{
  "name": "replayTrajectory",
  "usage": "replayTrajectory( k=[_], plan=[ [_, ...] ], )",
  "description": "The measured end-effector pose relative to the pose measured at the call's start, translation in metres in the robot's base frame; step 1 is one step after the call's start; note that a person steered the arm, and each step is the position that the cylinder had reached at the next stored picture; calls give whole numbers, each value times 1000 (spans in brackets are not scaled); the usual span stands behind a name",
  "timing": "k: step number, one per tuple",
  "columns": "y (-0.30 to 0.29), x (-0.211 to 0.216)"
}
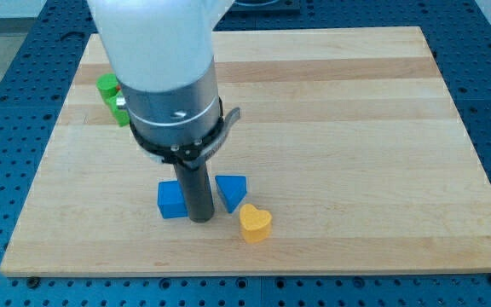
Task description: Slide the triangle diagonal top right of the yellow hexagon
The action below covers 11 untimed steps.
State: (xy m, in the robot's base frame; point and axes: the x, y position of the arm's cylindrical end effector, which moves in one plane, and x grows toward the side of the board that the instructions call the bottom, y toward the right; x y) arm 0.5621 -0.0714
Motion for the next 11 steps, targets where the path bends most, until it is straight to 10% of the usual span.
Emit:
replayTrajectory(
  k=[2,5,8,11],
  plan=[
    [42,-13],
    [55,-149],
    [25,-121],
    [23,-207]
  ],
)
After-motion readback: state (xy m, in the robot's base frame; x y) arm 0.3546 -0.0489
